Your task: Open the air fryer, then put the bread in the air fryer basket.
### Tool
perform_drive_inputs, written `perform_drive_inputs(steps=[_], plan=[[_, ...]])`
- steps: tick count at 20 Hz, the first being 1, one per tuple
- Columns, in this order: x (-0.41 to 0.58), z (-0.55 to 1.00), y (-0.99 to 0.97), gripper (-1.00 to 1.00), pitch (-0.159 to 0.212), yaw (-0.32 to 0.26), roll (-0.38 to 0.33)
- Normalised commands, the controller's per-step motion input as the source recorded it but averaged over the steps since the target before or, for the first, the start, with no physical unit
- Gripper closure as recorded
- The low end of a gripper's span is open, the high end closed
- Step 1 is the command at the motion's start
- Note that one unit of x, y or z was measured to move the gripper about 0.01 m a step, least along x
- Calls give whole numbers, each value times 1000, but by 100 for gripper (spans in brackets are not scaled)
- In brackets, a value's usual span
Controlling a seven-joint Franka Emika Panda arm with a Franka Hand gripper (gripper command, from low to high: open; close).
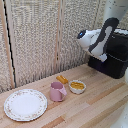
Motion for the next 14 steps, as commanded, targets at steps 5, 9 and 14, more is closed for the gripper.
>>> perform_drive_inputs(steps=[5,9,14], plan=[[-175,59,-497,-100,0,150,-54],[-31,22,-363,100,7,44,-15],[2,17,-89,100,1,0,5]])
